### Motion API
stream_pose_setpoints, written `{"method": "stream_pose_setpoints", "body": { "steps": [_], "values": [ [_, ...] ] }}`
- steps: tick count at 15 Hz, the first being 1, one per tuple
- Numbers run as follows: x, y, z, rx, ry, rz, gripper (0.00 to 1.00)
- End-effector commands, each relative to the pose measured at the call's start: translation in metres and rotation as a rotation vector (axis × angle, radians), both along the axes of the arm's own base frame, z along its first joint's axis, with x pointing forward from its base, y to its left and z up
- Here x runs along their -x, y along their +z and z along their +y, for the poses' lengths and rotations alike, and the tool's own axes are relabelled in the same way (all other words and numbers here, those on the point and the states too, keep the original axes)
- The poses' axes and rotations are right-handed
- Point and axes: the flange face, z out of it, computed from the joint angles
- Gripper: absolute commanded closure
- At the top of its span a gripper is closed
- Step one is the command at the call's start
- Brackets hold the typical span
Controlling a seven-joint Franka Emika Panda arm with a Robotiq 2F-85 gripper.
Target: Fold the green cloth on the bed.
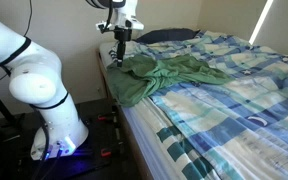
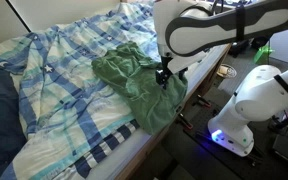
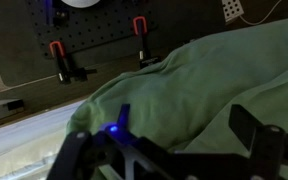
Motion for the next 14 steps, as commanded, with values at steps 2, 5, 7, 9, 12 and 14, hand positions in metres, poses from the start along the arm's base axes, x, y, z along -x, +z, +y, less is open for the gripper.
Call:
{"method": "stream_pose_setpoints", "body": {
  "steps": [2,5,7,9,12,14],
  "values": [
    [-0.001,0.002,-0.001,-0.007,0.004,0.003,0.00],
    [-0.007,0.005,-0.007,-0.046,-0.014,0.032,0.00],
    [-0.004,0.003,-0.007,-0.019,-0.026,0.001,0.00],
    [-0.006,0.004,-0.011,-0.027,-0.057,0.001,0.00],
    [-0.011,0.004,-0.015,-0.074,-0.066,0.005,0.00],
    [-0.015,0.004,-0.021,-0.139,-0.029,-0.004,0.00]
  ]
}}
